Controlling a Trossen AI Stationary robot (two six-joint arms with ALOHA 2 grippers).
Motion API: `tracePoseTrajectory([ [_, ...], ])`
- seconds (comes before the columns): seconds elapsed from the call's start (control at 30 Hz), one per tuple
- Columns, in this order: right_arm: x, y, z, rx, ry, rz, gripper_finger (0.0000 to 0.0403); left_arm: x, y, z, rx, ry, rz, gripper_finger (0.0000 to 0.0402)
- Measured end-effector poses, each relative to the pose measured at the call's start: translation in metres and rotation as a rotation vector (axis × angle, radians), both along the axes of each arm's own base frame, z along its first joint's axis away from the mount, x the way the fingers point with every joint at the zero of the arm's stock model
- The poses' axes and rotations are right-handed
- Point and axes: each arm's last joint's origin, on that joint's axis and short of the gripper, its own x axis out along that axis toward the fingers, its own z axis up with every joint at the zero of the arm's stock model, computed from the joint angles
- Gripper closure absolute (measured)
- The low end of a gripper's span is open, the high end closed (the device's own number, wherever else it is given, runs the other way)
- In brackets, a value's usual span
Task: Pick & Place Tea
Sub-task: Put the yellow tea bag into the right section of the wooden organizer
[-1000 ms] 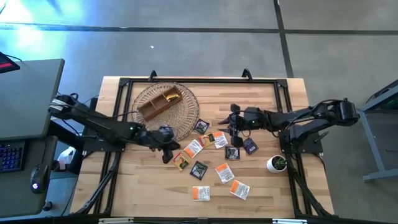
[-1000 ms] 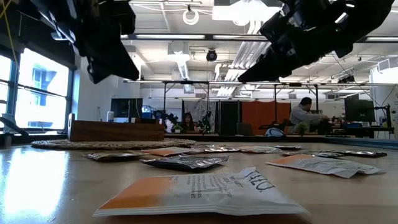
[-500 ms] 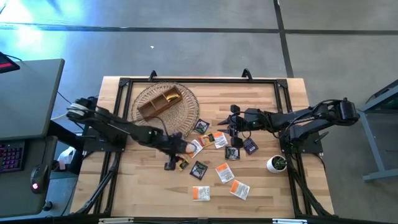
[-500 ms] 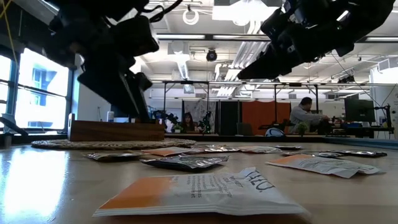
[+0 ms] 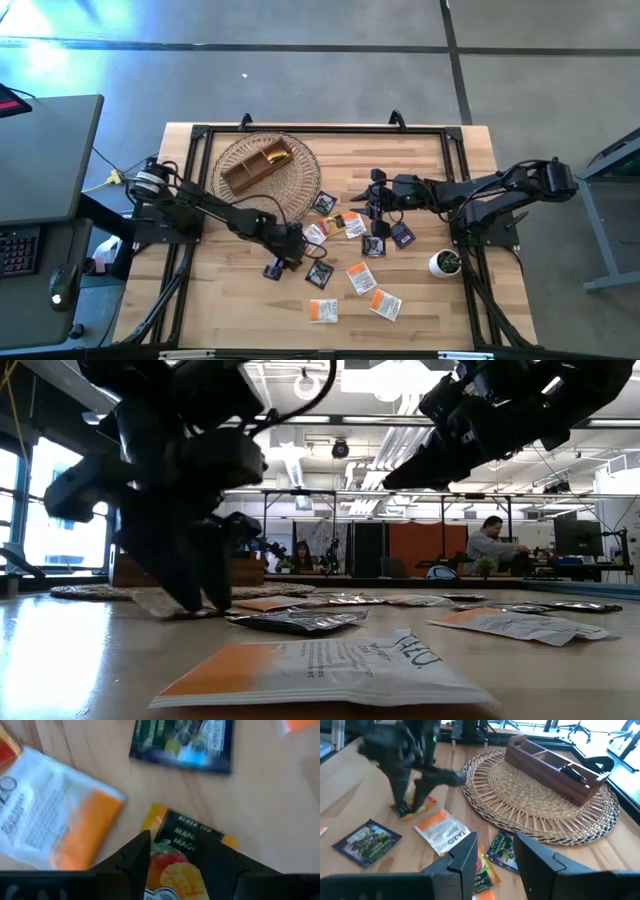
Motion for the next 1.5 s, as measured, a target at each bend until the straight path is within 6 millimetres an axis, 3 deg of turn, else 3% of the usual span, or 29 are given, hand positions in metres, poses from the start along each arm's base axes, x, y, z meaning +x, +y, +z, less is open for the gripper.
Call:
tracePoseTrajectory([
  [0.27, 0.0, 0.0, 0.0, 0.043, 0.003, -0.016, 0.0279, 0.006, 0.0, -0.014, 0.031, 0.017, 0.064, 0.025],
  [0.57, 0.0, 0.0, -0.001, 0.043, 0.005, -0.016, 0.0279, 0.009, 0.001, -0.021, -0.152, 0.079, 0.503, 0.025],
  [0.77, 0.0, 0.0, -0.001, 0.043, 0.005, -0.016, 0.0279, 0.017, 0.001, -0.015, -0.409, 0.04, 0.838, 0.025],
  [0.97, 0.0, 0.0, -0.001, 0.041, 0.005, -0.015, 0.0279, 0.023, -0.004, -0.001, -0.536, 0.041, 0.758, 0.025],
  [1.1, 0.0, 0.0, -0.001, 0.041, 0.005, -0.015, 0.0279, 0.031, -0.006, 0.026, -0.496, -0.015, 0.666, 0.025],
  [1.33, 0.001, 0.003, -0.001, 0.07, -0.002, 0.06, 0.0279, 0.037, -0.006, 0.067, -0.244, 0.079, 0.59, 0.025],
  [1.5, 0.008, 0.021, -0.014, 0.117, 0.032, 0.17, 0.0279, 0.038, -0.006, 0.062, -0.139, 0.149, 0.475, 0.025],
])
